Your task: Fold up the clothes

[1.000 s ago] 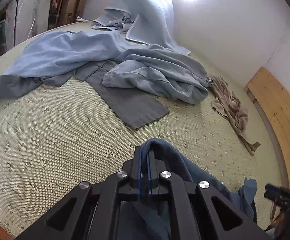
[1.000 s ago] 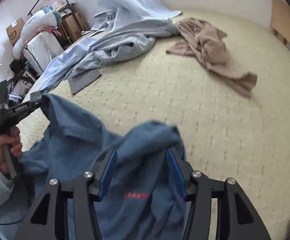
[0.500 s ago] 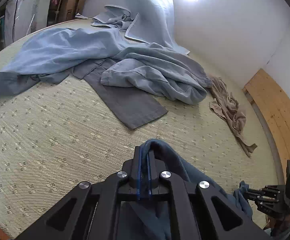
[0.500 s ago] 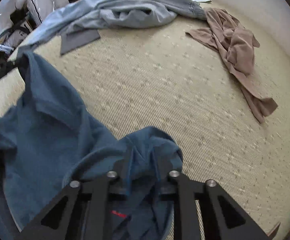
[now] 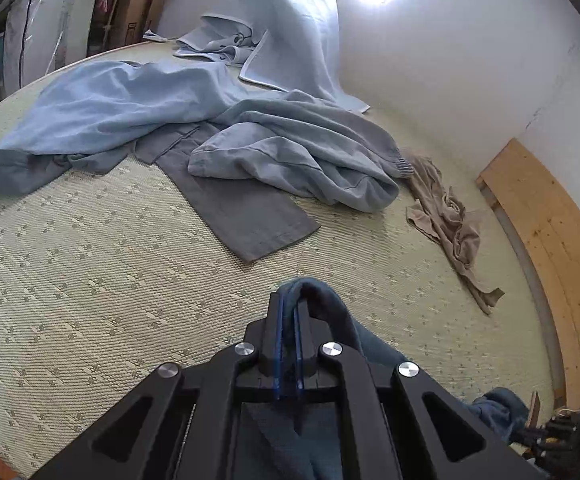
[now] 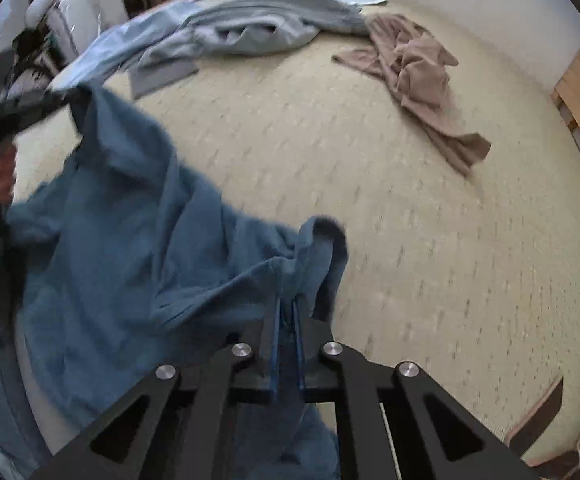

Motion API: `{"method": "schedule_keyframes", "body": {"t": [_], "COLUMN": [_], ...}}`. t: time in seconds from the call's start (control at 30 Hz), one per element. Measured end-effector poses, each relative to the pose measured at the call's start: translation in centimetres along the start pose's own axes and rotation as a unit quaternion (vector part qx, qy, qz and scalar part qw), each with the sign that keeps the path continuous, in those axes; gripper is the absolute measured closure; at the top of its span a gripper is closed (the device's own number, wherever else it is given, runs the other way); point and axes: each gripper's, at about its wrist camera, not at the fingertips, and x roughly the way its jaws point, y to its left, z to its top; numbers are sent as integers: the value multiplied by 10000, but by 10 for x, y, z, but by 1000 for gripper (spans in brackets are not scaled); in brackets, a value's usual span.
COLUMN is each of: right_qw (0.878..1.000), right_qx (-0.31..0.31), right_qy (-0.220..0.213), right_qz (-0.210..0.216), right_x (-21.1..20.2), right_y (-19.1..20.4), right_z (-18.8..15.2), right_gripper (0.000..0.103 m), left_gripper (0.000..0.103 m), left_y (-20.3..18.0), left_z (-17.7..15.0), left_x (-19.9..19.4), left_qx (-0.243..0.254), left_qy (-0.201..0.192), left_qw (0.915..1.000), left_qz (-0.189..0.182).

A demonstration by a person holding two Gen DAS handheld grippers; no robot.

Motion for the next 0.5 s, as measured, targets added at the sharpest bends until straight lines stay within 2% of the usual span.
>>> {"method": "schedule_keyframes", "body": {"t": [0.2, 0.27, 0.33, 0.4, 0.5], "right_qw": [9991, 9978, 9945, 9870, 9691], "right_qx": [-279, -525, -975, -1560, -2416], "right_qy": [181, 110, 25, -63, -34], "right_qz": [-276, -400, -385, -372, -495], "right_x": [-18, -27, -35, -41, -37], "right_y": [-2, 1, 8, 18, 27], "right_z": [-19, -19, -13, -6, 4], "right_gripper": [96, 87, 66, 58, 57], "left_gripper": [100, 100, 100, 100, 100], "left_y": [-4, -4, -5, -5, -3], "left_z": [-1, 0, 0, 0, 1], "left_x": [-1, -1, -1, -2, -2], "left_qx": [12, 17, 12, -1, -40], "left_qy": [-1, 6, 10, 10, 23], "left_qw": [10000, 10000, 10000, 10000, 9999], "left_qz": [-47, -64, -86, -98, -104]}}
